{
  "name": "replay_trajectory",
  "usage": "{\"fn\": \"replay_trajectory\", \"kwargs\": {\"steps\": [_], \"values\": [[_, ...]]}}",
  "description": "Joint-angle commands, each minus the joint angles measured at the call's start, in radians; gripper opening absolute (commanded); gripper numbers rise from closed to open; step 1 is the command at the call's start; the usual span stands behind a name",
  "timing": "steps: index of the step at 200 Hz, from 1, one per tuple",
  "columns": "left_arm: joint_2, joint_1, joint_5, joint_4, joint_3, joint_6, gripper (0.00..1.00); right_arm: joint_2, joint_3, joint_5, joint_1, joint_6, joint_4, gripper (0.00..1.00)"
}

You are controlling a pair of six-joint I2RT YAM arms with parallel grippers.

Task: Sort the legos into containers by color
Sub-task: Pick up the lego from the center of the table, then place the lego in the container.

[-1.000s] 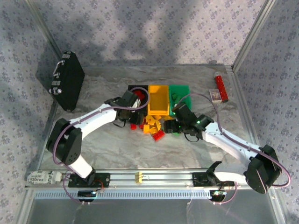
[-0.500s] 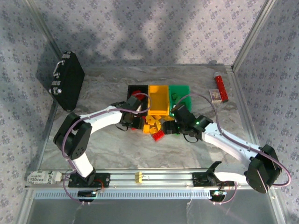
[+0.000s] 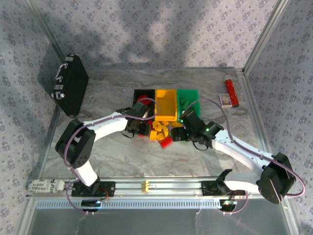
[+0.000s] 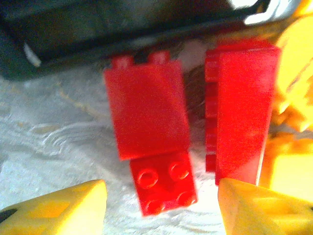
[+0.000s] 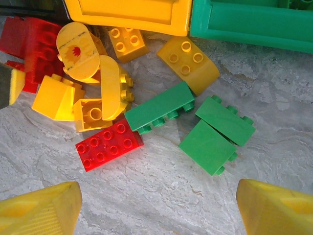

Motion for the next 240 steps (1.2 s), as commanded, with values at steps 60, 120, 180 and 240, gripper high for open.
{"fn": "replay_trajectory", "kwargs": {"steps": [60,120,180,240], "values": [[0.008,-0.001,-0.02,-0.007,-0.031,-0.012,0.63,-0.02,0.003,0.016,0.0,0.013,-0.019,0.84],[0.099,-0.003,-0.014,-0.015,0.045,-0.001,0.62,-0.016,0.004,0.021,-0.002,0.009,-0.024,0.84],[0.061,-0.005,-0.056,-0.07,0.067,0.014,0.34,-0.013,-0.003,0.017,-0.01,0.003,-0.014,0.84],[-0.102,0.008,-0.141,-0.136,0.268,0.108,0.33,-0.001,-0.033,-0.008,-0.012,0.013,0.03,0.84]]}}
